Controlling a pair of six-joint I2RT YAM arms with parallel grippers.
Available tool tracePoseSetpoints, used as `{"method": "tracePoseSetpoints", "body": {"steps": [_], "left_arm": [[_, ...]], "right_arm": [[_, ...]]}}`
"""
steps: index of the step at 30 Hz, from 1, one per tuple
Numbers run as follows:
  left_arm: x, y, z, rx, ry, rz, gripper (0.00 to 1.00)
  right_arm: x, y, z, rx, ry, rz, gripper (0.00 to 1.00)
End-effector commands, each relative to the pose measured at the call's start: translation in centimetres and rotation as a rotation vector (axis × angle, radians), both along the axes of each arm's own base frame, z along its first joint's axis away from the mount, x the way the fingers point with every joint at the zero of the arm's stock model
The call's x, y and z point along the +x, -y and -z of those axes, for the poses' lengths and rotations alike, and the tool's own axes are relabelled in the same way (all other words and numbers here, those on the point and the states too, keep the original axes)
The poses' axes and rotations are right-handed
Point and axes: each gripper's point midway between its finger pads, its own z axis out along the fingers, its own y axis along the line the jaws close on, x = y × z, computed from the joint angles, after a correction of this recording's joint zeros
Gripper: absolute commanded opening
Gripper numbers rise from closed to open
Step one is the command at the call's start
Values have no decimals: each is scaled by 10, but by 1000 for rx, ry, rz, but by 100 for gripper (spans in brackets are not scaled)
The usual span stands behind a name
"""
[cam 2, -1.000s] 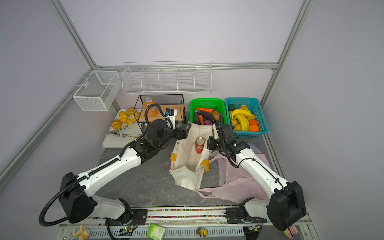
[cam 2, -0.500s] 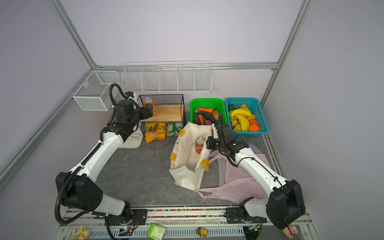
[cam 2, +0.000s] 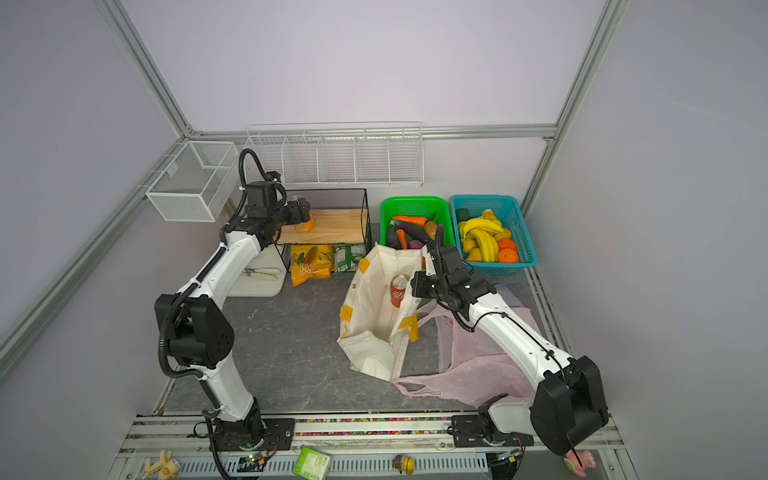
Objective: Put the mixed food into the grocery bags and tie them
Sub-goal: 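Carry the orange can over the tote bag with the left gripper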
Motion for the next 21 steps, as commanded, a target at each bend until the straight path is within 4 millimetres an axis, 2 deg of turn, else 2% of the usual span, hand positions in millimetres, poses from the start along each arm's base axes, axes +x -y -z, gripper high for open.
{"method": "tracePoseSetpoints", "body": {"steps": [1,13,18,21], "left_arm": [[8,5,5,31,-21,32,89],[28,15,11,32,-24,75,68],[27,19,10,15,-20,91,56],[20,19,1,-4,-7,94,49]], "right_arm": [[12,-1,-17,14,58,1,8],[10,2,-14,7,54,12,8],[9,3,-12,6,49,14,8],[8,3,-12,6,49,16,8]]}}
